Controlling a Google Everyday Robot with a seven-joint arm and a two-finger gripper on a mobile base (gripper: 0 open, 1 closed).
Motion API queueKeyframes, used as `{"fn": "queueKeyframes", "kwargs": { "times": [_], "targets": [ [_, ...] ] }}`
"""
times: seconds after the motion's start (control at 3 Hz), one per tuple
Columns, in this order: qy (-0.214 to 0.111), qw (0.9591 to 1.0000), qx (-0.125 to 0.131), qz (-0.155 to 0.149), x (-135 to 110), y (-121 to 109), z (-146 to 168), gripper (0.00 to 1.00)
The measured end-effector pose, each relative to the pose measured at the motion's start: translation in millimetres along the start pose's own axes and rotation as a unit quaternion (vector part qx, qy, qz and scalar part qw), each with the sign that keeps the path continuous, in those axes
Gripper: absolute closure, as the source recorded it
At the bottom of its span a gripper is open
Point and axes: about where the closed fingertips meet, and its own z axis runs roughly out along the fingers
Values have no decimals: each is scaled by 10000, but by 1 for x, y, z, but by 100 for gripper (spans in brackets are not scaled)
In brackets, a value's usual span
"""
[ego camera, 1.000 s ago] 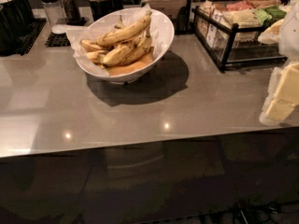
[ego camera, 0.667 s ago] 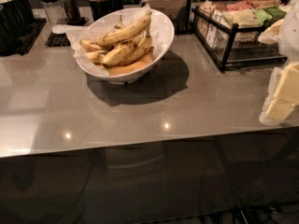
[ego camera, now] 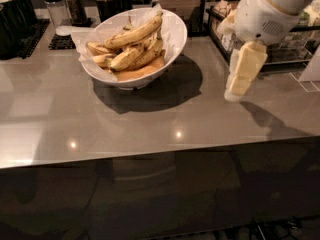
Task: Pick banana from white bowl
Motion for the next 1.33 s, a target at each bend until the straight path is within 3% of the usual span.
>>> {"fn": "queueKeyframes", "kwargs": {
  "times": [0.33, 0.67, 1.0, 1.33],
  "targets": [
    [-500, 9972, -126, -534, -65, -51, 28, 0],
    [-500, 9973, -128, -532, -65, -51, 28, 0],
    [-570, 9959, 12, -697, -81, -69, 29, 0],
    [-557, 9928, 149, -1051, -107, -97, 28, 0]
  ]
}}
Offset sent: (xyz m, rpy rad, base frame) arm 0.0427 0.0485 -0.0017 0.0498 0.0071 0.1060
